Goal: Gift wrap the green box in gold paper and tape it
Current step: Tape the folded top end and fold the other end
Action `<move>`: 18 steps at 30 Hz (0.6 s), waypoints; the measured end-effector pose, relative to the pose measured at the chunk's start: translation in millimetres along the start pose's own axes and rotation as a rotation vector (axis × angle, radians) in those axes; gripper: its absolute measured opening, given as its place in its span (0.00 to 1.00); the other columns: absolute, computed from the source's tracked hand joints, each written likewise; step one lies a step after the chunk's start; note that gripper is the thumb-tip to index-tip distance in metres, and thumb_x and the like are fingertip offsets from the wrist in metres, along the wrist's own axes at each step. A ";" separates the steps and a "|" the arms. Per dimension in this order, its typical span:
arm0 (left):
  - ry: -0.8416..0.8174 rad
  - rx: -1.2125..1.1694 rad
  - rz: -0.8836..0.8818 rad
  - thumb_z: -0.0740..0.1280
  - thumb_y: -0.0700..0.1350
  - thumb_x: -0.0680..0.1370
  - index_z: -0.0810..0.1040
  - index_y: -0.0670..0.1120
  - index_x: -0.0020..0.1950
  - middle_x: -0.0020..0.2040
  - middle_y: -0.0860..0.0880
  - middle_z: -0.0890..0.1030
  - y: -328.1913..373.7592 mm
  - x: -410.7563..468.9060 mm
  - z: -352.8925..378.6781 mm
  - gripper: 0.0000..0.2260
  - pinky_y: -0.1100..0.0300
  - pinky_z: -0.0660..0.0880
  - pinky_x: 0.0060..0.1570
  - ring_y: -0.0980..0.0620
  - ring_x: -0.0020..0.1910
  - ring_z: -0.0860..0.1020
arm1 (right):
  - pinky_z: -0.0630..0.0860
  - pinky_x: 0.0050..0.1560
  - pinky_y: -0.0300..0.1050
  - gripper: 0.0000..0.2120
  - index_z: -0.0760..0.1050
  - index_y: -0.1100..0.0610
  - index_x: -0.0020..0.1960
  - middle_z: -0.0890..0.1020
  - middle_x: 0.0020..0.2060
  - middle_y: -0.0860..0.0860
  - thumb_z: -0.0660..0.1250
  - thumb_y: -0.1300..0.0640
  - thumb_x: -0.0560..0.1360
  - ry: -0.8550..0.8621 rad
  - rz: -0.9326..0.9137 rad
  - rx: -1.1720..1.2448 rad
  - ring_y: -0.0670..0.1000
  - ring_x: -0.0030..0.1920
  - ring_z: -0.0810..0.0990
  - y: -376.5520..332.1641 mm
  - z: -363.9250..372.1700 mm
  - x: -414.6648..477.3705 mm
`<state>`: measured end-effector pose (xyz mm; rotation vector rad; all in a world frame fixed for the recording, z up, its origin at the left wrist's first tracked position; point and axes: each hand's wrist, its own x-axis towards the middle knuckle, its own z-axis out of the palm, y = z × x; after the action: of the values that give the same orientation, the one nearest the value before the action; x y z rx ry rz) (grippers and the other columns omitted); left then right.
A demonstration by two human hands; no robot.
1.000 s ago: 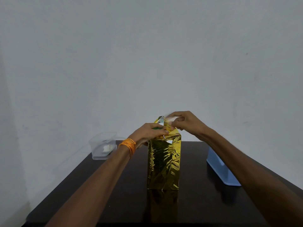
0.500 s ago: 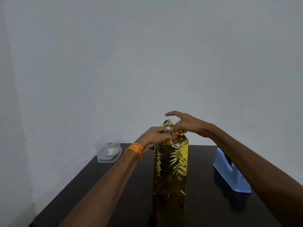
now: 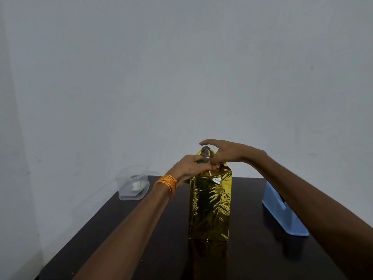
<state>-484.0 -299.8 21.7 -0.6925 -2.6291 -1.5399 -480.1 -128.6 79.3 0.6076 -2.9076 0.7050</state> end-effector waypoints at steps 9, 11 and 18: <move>0.013 0.001 0.007 0.75 0.57 0.71 0.80 0.53 0.63 0.69 0.47 0.73 -0.1 0.3 0.3 0.21 0.51 0.71 0.66 0.47 0.65 0.73 | 0.73 0.57 0.46 0.35 0.63 0.48 0.76 0.70 0.74 0.53 0.73 0.45 0.74 0.155 0.153 -0.216 0.54 0.59 0.76 22.5 1.2 -6.1; 0.016 -0.011 -0.001 0.75 0.56 0.71 0.81 0.54 0.61 0.68 0.47 0.73 1.0 -0.1 0.8 0.19 0.48 0.72 0.66 0.46 0.64 0.74 | 0.75 0.57 0.49 0.30 0.66 0.47 0.74 0.75 0.69 0.54 0.72 0.48 0.75 0.285 0.163 -0.204 0.54 0.59 0.77 31.4 8.3 -11.4; 0.036 0.030 0.013 0.74 0.56 0.73 0.81 0.53 0.61 0.67 0.45 0.73 1.5 -0.5 -0.1 0.19 0.47 0.71 0.67 0.45 0.65 0.72 | 0.76 0.48 0.46 0.21 0.73 0.46 0.64 0.80 0.55 0.52 0.74 0.53 0.74 0.214 0.241 0.534 0.52 0.52 0.81 31.7 30.1 -22.4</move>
<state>-483.0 -299.4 22.8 -0.6715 -2.6110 -1.4921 -471.9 -108.5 35.2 0.1935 -2.6105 1.4980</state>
